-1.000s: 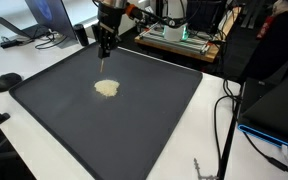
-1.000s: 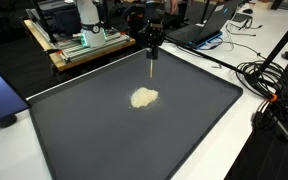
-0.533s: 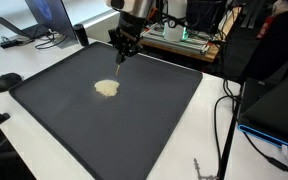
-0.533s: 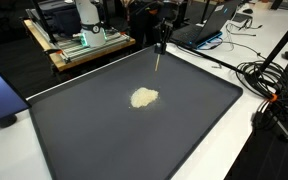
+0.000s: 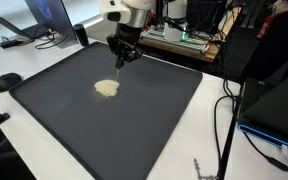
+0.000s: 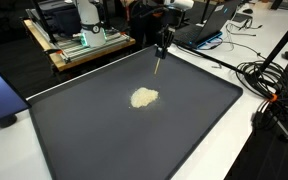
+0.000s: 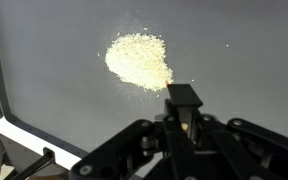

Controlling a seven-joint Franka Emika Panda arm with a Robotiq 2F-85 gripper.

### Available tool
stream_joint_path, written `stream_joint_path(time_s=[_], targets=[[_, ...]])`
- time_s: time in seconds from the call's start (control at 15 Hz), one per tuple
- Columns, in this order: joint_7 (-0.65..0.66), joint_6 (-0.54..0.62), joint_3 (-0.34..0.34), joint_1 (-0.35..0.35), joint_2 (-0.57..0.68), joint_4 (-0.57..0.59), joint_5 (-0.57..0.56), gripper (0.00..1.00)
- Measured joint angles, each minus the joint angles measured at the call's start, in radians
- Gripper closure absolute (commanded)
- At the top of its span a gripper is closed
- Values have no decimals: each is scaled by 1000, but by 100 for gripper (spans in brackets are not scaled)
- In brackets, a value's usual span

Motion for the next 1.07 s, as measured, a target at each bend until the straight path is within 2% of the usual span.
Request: stream_joint_path(time_s=[0.2, 0.53, 0.8, 1.07], targets=[[-109, 37, 4, -76, 18, 22, 91, 97], [-322, 132, 8, -202, 57, 32, 306, 97], [-404, 173, 20, -244, 109, 57, 412, 97], [-411, 190, 23, -247, 164, 89, 442, 97]])
